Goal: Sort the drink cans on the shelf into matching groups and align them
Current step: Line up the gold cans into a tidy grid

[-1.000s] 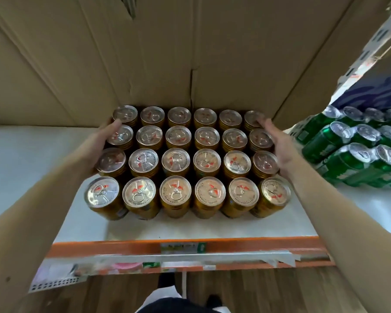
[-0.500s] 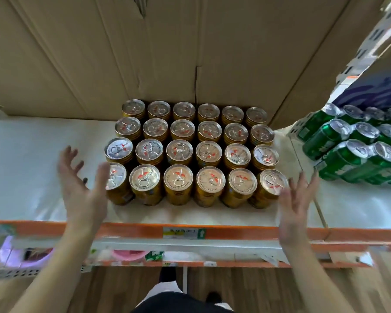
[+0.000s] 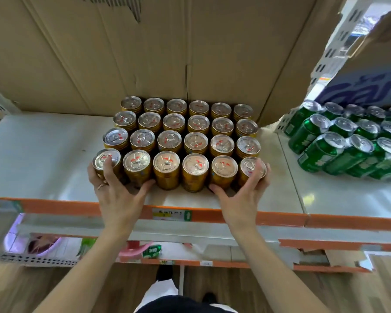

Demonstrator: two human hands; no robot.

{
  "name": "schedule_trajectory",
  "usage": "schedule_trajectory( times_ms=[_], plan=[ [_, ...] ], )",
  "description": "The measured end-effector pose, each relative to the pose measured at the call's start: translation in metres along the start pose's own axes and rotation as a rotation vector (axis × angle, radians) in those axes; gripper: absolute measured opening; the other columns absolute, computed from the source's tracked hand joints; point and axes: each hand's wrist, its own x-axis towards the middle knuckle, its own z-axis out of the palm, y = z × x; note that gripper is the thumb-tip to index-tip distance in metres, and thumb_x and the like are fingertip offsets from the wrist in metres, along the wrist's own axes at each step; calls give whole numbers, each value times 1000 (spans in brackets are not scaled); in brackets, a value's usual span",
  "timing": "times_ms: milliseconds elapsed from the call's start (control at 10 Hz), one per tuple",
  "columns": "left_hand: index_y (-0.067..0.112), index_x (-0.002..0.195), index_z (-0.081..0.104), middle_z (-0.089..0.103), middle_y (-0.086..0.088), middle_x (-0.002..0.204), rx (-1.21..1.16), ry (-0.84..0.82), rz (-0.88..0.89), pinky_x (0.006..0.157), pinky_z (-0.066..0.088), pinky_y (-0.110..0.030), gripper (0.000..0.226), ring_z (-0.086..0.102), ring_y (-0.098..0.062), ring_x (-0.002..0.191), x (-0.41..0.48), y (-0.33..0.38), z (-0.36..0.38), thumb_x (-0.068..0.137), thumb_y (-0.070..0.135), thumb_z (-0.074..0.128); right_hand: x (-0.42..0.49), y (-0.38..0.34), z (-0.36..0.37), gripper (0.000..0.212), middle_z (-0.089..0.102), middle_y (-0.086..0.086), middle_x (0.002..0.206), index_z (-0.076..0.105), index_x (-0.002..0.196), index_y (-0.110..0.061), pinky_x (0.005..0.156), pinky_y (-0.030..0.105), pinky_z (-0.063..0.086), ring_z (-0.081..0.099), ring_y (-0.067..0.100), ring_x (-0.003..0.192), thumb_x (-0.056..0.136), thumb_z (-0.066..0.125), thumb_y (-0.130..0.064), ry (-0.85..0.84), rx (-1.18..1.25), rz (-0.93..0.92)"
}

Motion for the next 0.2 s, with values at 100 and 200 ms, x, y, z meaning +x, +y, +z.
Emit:
schedule_trajectory(
  times_ms=[100,200],
  plan=[
    [19,151,12,5,-20,158,61,-19,1,107,39,-57,112,28,-44,140,1,2,-8,70,49,83,1,-3,-13,123,-8,2,161,3,153,-28,117,36,18,0,21,150,66,88,-45,-102,-4,-30],
    [10,147,19,13,-20,155,65,48,76,100,43,-61,93,32,-43,136,-42,11,-24,80,44,75,-13,11,-47,116,-18,-7,163,-7,154,-37,119,40,14,-9,15,151,75,78,-53,-264,-46,-107]
  ],
)
